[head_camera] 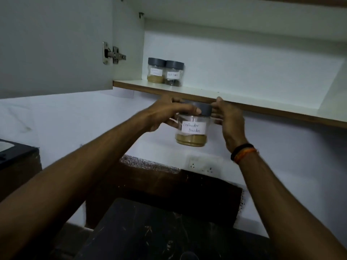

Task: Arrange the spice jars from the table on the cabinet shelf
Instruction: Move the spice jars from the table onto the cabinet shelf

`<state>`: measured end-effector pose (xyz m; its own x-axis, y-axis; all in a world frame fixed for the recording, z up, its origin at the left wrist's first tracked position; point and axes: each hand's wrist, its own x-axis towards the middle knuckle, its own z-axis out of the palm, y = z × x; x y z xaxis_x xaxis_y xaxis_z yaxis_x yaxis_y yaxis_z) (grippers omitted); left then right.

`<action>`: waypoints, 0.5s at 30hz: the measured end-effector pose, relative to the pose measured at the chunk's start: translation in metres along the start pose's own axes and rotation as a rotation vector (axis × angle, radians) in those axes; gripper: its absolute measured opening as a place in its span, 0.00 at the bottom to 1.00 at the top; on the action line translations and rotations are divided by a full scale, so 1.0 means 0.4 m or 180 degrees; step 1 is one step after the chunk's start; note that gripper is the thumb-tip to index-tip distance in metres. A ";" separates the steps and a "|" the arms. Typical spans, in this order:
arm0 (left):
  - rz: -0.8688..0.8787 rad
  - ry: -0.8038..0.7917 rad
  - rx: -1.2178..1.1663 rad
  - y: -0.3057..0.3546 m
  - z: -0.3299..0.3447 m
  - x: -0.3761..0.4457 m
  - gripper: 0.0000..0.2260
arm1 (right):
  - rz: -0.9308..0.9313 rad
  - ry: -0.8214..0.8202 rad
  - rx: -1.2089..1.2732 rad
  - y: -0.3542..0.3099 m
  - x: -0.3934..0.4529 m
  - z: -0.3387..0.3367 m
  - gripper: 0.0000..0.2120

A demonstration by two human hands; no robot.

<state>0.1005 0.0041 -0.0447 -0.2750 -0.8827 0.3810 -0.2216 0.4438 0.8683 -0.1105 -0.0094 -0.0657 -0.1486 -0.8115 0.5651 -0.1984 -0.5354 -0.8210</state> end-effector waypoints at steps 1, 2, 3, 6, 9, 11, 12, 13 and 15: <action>0.0045 0.0057 0.0028 0.023 -0.012 0.012 0.20 | -0.0245 0.0202 -0.0394 -0.018 0.031 -0.005 0.17; 0.0085 0.0125 0.0069 0.046 -0.023 0.024 0.21 | -0.0505 0.0382 -0.0814 -0.031 0.060 -0.009 0.13; 0.0113 0.0184 0.0120 0.065 -0.032 0.035 0.22 | -0.0730 0.0538 -0.1188 -0.040 0.083 -0.013 0.10; 0.0187 0.0287 0.0259 0.121 -0.060 0.071 0.22 | -0.1129 0.0727 -0.1970 -0.058 0.141 -0.018 0.08; 0.0217 0.0309 0.0362 0.167 -0.085 0.107 0.22 | -0.1373 0.0595 -0.2658 -0.058 0.188 -0.016 0.11; 0.0270 0.0324 0.0391 0.187 -0.103 0.131 0.20 | -0.1461 0.0496 -0.3026 -0.053 0.210 -0.015 0.13; 0.0310 0.0355 0.0422 0.196 -0.114 0.147 0.20 | -0.1522 0.0449 -0.3214 -0.049 0.223 -0.012 0.14; 0.0339 0.0383 0.0459 0.201 -0.122 0.160 0.22 | -0.1578 0.0386 -0.3419 -0.041 0.233 -0.010 0.15; 0.0371 0.0411 0.0534 0.208 -0.138 0.192 0.25 | -0.1638 0.0267 -0.3744 -0.022 0.255 -0.006 0.17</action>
<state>0.1125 -0.0355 0.0742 -0.1885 -0.8316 0.5224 -0.3505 0.5539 0.7552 -0.1261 -0.0867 -0.0006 0.1480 -0.5341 0.8324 -0.9752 -0.2187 0.0331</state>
